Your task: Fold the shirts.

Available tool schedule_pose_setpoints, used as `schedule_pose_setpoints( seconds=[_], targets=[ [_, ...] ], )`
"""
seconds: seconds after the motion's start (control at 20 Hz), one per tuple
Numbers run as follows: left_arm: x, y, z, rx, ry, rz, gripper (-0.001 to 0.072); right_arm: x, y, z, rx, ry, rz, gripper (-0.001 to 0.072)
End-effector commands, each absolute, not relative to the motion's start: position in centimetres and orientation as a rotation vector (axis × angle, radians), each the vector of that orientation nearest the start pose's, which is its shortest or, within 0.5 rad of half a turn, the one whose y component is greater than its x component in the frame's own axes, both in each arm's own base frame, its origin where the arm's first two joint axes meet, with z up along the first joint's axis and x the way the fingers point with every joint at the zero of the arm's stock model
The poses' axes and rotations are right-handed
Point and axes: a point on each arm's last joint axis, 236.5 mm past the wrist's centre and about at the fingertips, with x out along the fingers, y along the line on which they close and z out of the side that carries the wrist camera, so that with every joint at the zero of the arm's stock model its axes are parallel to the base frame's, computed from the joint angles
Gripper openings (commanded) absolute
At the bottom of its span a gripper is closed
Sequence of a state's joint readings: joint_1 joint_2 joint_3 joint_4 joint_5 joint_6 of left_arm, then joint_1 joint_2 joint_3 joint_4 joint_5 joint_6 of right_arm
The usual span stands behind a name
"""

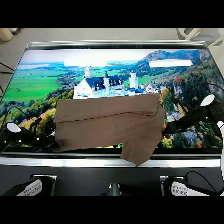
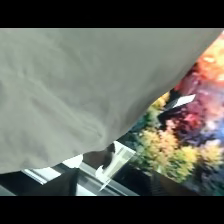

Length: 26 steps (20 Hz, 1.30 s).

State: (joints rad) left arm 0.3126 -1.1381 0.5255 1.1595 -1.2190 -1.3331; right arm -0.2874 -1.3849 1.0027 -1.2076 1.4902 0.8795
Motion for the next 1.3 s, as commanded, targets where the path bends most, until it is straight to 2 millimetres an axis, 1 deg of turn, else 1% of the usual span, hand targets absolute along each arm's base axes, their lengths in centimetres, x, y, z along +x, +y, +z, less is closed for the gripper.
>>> schedule_pose_setpoints(
  seconds=[0.0, 0.15, 0.3, 0.35, 0.45, 0.5, 0.65, 0.7, 0.75, 0.8, 0.85, 0.9, 0.95, 1.0, 1.1, 1.2, 1.25],
  targets=[
    [20.4, -3.3, -11.4, -0.573, 1.64, -0.116, 0.0029, 25.3, 2.8, -6.5, 0.18, 1.613, 0.673, 0.0554],
    [20.4, -3.3, -11.4, -0.572, 1.638, -0.116, 0.0024, 22.9, 4.7, -7.5, 0.24, 1.595, 0.694, 0.0552],
    [20.4, -3.3, -11.3, -0.572, 1.638, -0.117, 0.0025, 21.8, 5.0, -9.3, 0.256, 1.579, 0.641, 0.0547],
    [20.3, -3.3, -11.3, -0.573, 1.642, -0.12, 0.0024, 21.4, 5.3, -9.9, 0.273, 1.582, 0.632, 0.0525],
    [20.3, -3.3, -11.3, -0.573, 1.643, -0.121, 0.0024, 21.3, 6.4, -10.6, 0.341, 1.56, 0.619, 0.0524],
    [20.3, -3.4, -11.2, -0.568, 1.641, -0.129, 0.0024, 21.3, 6.9, -10.8, 0.375, 1.547, 0.61, 0.0501],
    [20.3, -3.4, -11.2, -0.56, 1.641, -0.14, 0.0024, 20.5, 7.3, -11.9, 0.408, 1.551, 0.583, 0.0484],
    [20.3, -3.4, -11.2, -0.56, 1.641, -0.14, 0.0024, 20.6, 7.2, -12.1, 0.405, 1.547, 0.573, 0.035],
    [20.3, -3.4, -11.2, -0.558, 1.639, -0.139, 0.0025, 20.9, 7.0, -12.3, 0.404, 1.539, 0.556, 0.0173],
    [20.4, -3.3, -11.2, -0.556, 1.634, -0.138, 0.0024, 21.2, 6.9, -12.3, 0.402, 1.531, 0.549, 0.0022],
    [20.8, -3.2, -11.1, -0.543, 1.619, -0.145, 0.0024, 21.5, 6.8, -12.0, 0.395, 1.523, 0.553, 0.0018],
    [21.9, -3.1, -10.5, -0.513, 1.577, -0.175, 0.0023, 22.0, 6.8, -11.3, 0.374, 1.503, 0.575, 0.0017],
    [23.7, -3.2, -8.9, -0.469, 1.497, -0.24, 0.0023, 22.9, 6.7, -10.1, 0.331, 1.462, 0.61, 0.0017],
    [25.6, -2.9, -7.1, -0.445, 1.423, -0.25, 0.0022, 24.1, 6.4, -8.7, 0.277, 1.405, 0.63, 0.0017],
    [28.6, -1.9, -3.9, -0.429, 1.322, -0.216, 0.0021, 27.6, 5.3, -5.1, 0.196, 1.282, 0.601, 0.0016],
    [31.0, -1.1, -1.7, -0.416, 1.25, -0.196, 0.002, 31.3, 4.8, -1.6, 0.207, 1.18, 0.562, 0.0016],
    [32.3, -0.6, -0.9, -0.406, 1.211, -0.184, 0.002, 33.6, 4.5, 0.0, 0.204, 1.116, 0.547, 0.0016]
  ],
)
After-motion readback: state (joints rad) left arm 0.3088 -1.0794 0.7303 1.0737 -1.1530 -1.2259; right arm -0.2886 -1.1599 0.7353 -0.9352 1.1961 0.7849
